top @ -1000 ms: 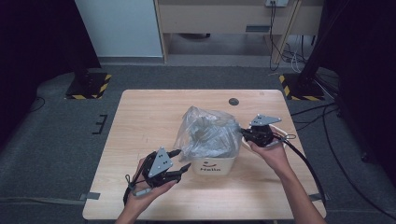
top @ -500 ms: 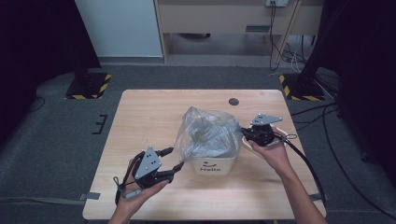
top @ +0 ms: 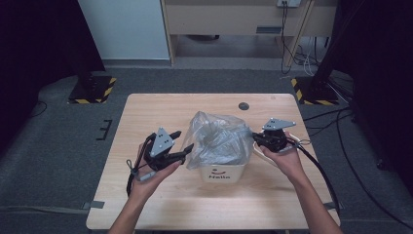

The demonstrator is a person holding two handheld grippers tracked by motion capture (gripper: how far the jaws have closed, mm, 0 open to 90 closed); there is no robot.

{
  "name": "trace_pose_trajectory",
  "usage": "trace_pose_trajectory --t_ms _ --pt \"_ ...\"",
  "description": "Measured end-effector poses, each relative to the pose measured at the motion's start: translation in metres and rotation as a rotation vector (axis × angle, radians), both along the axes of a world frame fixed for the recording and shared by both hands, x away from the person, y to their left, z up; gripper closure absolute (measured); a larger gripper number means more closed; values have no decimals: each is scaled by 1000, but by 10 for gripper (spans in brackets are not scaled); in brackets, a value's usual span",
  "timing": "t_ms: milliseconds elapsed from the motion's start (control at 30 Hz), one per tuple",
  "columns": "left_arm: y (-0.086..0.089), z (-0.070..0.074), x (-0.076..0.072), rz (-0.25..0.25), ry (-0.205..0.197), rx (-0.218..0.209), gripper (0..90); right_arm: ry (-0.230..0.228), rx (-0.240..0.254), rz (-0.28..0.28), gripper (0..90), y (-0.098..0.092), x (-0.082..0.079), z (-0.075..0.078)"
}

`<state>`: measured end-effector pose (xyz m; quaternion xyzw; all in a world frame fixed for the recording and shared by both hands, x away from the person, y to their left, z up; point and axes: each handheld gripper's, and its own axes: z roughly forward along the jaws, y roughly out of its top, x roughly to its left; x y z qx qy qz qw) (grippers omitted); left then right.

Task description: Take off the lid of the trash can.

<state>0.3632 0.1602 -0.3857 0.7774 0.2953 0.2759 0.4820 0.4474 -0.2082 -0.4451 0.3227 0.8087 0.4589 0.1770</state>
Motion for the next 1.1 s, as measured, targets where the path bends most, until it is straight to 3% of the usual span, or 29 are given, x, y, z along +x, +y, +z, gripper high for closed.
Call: trace_pose_trajectory --t_ms 200,367,467,500,567,667,733,800,867,900,1100 --pt "-8 4 12 2 -9 7 407 -11 6 3 900 -1 0 2" --pt "-15 5 24 10 -34 21 464 -11 7 6 900 -1 0 2" --pt "-18 2 30 29 -53 33 645 -7 4 10 900 0 0 2" --pt "-19 1 32 37 -57 47 645 -7 4 10 900 0 0 2" --pt "-21 -2 36 63 -56 69 792 -8 3 16 900 0 0 1" --pt "-18 -6 43 78 -17 44 892 -10 1 20 900 -1 -1 0" --pt "-17 -9 49 86 16 25 900 -7 -1 21 900 -1 0 0" --pt "-17 -13 54 99 48 37 900 2 -4 22 900 -1 0 -1" --pt "-16 -23 63 107 105 58 900 10 -16 23 900 0 1 -4" --pt "-16 -23 63 107 105 58 900 10 -16 23 900 0 1 -4" --pt "-16 -49 77 121 212 86 900 29 -25 24 900 1 1 -10"
